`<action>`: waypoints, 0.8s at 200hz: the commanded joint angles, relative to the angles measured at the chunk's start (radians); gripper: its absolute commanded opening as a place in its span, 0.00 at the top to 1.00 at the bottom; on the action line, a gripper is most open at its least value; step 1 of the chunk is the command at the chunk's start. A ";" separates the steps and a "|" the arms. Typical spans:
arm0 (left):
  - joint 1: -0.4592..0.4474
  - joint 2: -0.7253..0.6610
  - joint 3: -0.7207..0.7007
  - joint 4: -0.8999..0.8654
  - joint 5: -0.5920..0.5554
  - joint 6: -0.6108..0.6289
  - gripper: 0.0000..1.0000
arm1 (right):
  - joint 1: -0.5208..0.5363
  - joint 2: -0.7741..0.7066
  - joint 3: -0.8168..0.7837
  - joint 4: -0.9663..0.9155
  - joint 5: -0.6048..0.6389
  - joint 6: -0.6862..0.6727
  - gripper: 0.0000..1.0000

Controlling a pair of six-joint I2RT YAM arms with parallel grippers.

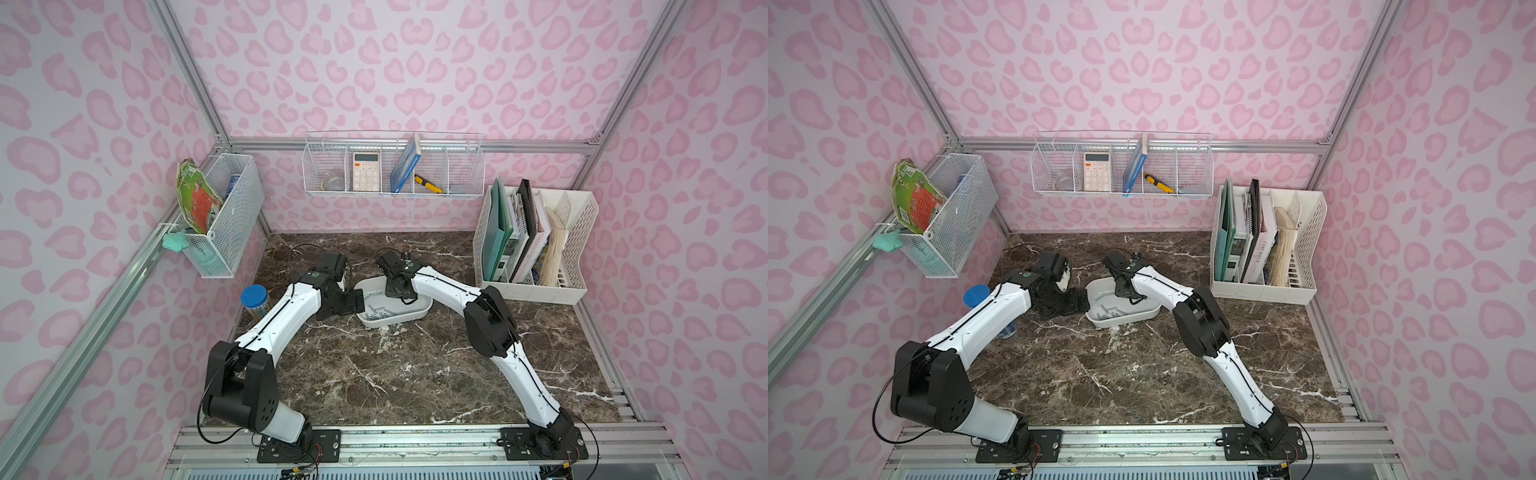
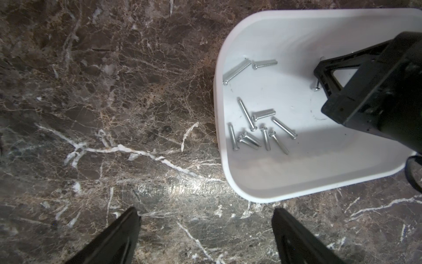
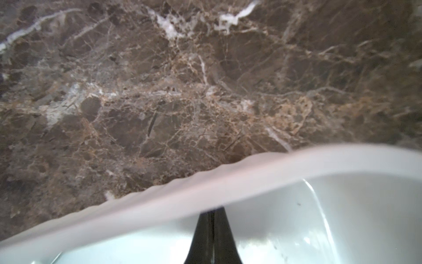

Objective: Take out the screws from the storage box
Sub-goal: Pick up the screw from the storage box.

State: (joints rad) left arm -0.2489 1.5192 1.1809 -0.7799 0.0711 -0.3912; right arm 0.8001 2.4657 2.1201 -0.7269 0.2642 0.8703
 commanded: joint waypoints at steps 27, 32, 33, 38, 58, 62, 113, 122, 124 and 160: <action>0.000 0.011 -0.001 -0.002 0.004 -0.003 0.05 | 0.004 -0.067 -0.045 0.061 -0.021 -0.052 1.00; 0.000 0.012 -0.001 -0.002 0.004 -0.004 0.05 | 0.004 -0.073 -0.052 0.066 -0.024 -0.053 1.00; 0.000 0.012 0.000 -0.003 0.004 -0.005 0.05 | 0.004 -0.075 -0.054 0.068 -0.025 -0.053 1.00; -0.001 0.014 0.000 -0.003 0.004 -0.005 0.05 | 0.003 -0.082 -0.060 0.072 -0.029 -0.052 1.00; 0.000 0.015 0.000 -0.003 0.005 -0.007 0.05 | 0.004 -0.109 -0.097 0.093 -0.030 -0.050 1.00; -0.002 0.017 0.000 -0.003 0.005 -0.008 0.05 | 0.004 -0.114 -0.101 0.094 -0.027 -0.050 1.00; -0.003 0.036 0.000 -0.004 0.041 -0.011 0.06 | 0.001 -0.226 -0.206 0.116 0.006 -0.050 1.00; -0.004 0.040 0.003 -0.008 0.046 -0.010 0.06 | 0.001 -0.257 -0.246 0.135 0.005 -0.050 1.00; -0.005 0.041 0.004 -0.008 0.047 -0.009 0.06 | 0.001 -0.264 -0.254 0.140 0.006 -0.050 1.00; -0.019 0.060 0.012 -0.021 0.050 0.000 0.06 | -0.005 -0.378 -0.382 0.172 0.026 -0.045 1.00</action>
State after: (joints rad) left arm -0.2619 1.5696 1.1835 -0.7834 0.1085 -0.3973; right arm 0.8001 2.1414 1.7950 -0.5842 0.2607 0.8268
